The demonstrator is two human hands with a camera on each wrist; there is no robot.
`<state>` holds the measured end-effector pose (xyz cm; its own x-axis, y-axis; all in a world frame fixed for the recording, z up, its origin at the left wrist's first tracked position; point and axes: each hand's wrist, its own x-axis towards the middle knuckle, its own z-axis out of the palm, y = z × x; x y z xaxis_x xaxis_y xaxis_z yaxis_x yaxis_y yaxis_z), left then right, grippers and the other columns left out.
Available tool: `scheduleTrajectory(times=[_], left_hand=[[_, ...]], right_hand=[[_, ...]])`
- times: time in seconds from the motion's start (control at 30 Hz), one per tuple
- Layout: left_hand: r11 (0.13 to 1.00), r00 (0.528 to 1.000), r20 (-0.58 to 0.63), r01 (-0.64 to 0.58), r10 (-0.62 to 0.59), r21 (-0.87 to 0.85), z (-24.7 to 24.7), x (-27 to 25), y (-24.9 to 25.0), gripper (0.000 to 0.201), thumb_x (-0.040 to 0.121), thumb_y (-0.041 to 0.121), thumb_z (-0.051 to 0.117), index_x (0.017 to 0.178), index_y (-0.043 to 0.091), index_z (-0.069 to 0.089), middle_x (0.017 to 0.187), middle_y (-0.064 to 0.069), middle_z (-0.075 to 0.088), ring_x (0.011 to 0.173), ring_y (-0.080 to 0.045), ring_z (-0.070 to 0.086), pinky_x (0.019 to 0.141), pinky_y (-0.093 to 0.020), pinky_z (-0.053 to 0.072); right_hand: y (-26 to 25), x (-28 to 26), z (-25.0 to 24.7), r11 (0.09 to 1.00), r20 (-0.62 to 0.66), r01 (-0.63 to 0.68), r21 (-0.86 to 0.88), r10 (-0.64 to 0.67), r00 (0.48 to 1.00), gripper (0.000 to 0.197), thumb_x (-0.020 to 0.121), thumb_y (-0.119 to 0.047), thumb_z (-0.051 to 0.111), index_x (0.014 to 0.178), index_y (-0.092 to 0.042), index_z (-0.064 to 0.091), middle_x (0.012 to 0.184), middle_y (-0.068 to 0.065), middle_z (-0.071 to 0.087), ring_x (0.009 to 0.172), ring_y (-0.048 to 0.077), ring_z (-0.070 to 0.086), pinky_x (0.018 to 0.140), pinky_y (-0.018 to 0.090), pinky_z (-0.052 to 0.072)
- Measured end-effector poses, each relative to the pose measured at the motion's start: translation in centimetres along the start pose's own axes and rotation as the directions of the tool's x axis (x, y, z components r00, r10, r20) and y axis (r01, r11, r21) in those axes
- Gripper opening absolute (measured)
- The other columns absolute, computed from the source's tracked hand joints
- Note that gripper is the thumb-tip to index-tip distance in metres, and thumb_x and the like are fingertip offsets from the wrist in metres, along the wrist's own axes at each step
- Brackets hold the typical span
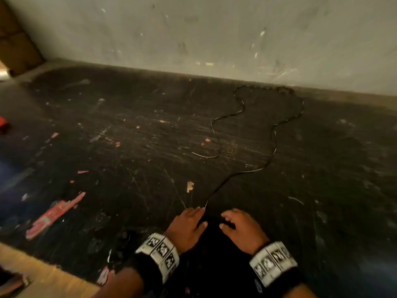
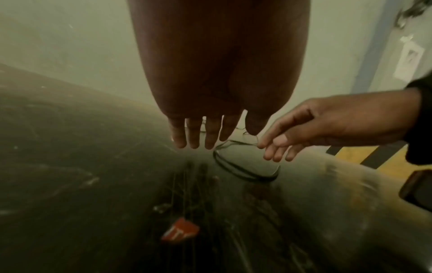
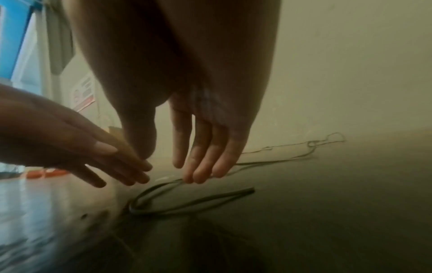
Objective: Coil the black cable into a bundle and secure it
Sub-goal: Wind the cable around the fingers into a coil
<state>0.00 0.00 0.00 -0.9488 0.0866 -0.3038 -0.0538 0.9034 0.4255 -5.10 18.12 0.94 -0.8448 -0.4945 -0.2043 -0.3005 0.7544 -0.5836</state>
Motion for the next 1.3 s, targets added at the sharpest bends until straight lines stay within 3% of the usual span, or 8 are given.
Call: scheduleTrajectory(times=[0.33, 0.47, 0.6, 0.73, 0.9, 1.0, 1.1, 1.3], left_hand=[[0.998, 0.998, 0.052, 0.036, -0.034, -0.056, 0.0, 1.0, -1.2, 0.051, 0.094, 0.011, 0.037, 0.145, 0.014, 0.03, 0.156, -0.003, 0.024, 0.144, -0.017, 0.016, 0.115, -0.037, 0.023], [0.847, 0.995, -0.011, 0.082, -0.103, -0.526, -1.3, 0.7, -0.7, 0.043, 0.09, 0.0, 0.047, 0.133, 0.006, 0.049, 0.134, -0.009, 0.055, 0.12, -0.009, 0.048, 0.094, -0.002, 0.031], [0.586, 0.997, 0.042, -0.001, 0.061, -0.811, -3.4, -0.3, -0.1, 0.03, 0.085, 0.0, 0.059, 0.109, 0.014, 0.068, 0.105, -0.007, 0.072, 0.101, -0.011, 0.063, 0.095, -0.024, 0.047], [0.489, 0.972, -0.016, -0.131, 0.234, -0.862, -7.0, -1.7, 1.2, 0.011, 0.087, 0.007, 0.062, 0.089, 0.013, 0.07, 0.075, 0.004, 0.074, 0.074, -0.006, 0.067, 0.076, -0.02, 0.05], [0.325, 0.918, -0.025, -0.165, 0.395, -0.931, -11.8, -3.8, 2.0, 0.01, 0.09, 0.004, 0.056, 0.085, 0.007, 0.063, 0.067, -0.003, 0.071, 0.066, -0.016, 0.07, 0.069, -0.027, 0.057], [0.228, 0.862, -0.013, -0.149, 0.507, -0.962, -14.4, -5.4, 1.6, 0.009, 0.09, 0.004, 0.054, 0.089, 0.004, 0.063, 0.069, -0.008, 0.07, 0.067, -0.022, 0.071, 0.067, -0.031, 0.057], [0.157, 0.839, 0.01, -0.09, 0.544, -0.984, -15.8, -6.4, 1.2, 0.011, 0.089, 0.003, 0.052, 0.096, 0.004, 0.062, 0.07, -0.012, 0.069, 0.068, -0.025, 0.07, 0.068, -0.035, 0.058], [-0.052, 0.797, 0.047, 0.098, 0.602, -0.994, -16.5, -7.5, -0.2, 0.023, 0.09, 0.021, 0.05, 0.093, 0.005, 0.065, 0.071, -0.013, 0.07, 0.069, -0.025, 0.071, 0.066, -0.035, 0.058]], right_hand=[[-1.8, 2.8, 2.0, 0.974, 0.186, 0.057, -0.218, -0.016, 0.982, 0.014, 0.082, -0.023, 0.057, 0.091, -0.015, 0.063, 0.103, 0.007, 0.069, 0.097, 0.027, 0.063, 0.081, 0.035, 0.05], [-2.5, 3.2, -0.1, 0.952, 0.092, -0.046, 0.302, 0.019, 0.996, 0.019, 0.08, -0.007, 0.063, 0.067, -0.021, 0.061, 0.069, 0.003, 0.066, 0.066, 0.019, 0.062, 0.066, 0.029, 0.055], [-5.1, 2.5, -3.9, 0.694, 0.04, -0.107, 0.712, 0.112, 0.993, 0.01, 0.084, -0.003, 0.062, 0.076, -0.009, 0.065, 0.062, 0.002, 0.064, 0.051, 0.008, 0.054, 0.045, 0.017, 0.041], [-8.0, 1.6, -6.5, 0.637, -0.026, -0.05, 0.769, 0.11, 0.994, 0.007, 0.085, -0.006, 0.062, 0.08, -0.008, 0.066, 0.065, 0.002, 0.064, 0.052, 0.008, 0.054, 0.045, 0.019, 0.04], [-10.7, 0.9, -8.8, 0.868, -0.29, 0.207, 0.452, -0.077, 0.954, 0.036, 0.084, 0.003, 0.058, 0.108, -0.024, 0.061, 0.11, -0.006, 0.06, 0.092, 0.002, 0.059, 0.073, 0.013, 0.047], [-12.0, 0.8, -9.4, 0.925, -0.235, 0.346, 0.156, -0.305, 0.923, 0.036, 0.084, 0.001, 0.06, 0.11, -0.025, 0.064, 0.125, -0.008, 0.054, 0.119, -0.002, 0.047, 0.098, 0.019, 0.039], [-13.3, 0.6, -9.5, 0.923, -0.26, 0.375, 0.085, -0.343, 0.903, 0.023, 0.089, -0.007, 0.057, 0.103, -0.021, 0.069, 0.108, -0.004, 0.069, 0.105, 0.005, 0.06, 0.095, 0.036, 0.047], [-17.0, -1.3, -8.8, 0.856, -0.304, 0.475, -0.204, -0.516, 0.801, 0.03, 0.091, -0.024, 0.048, 0.115, -0.02, 0.065, 0.089, 0.0, 0.072, 0.082, 0.012, 0.061, 0.076, 0.033, 0.046]])
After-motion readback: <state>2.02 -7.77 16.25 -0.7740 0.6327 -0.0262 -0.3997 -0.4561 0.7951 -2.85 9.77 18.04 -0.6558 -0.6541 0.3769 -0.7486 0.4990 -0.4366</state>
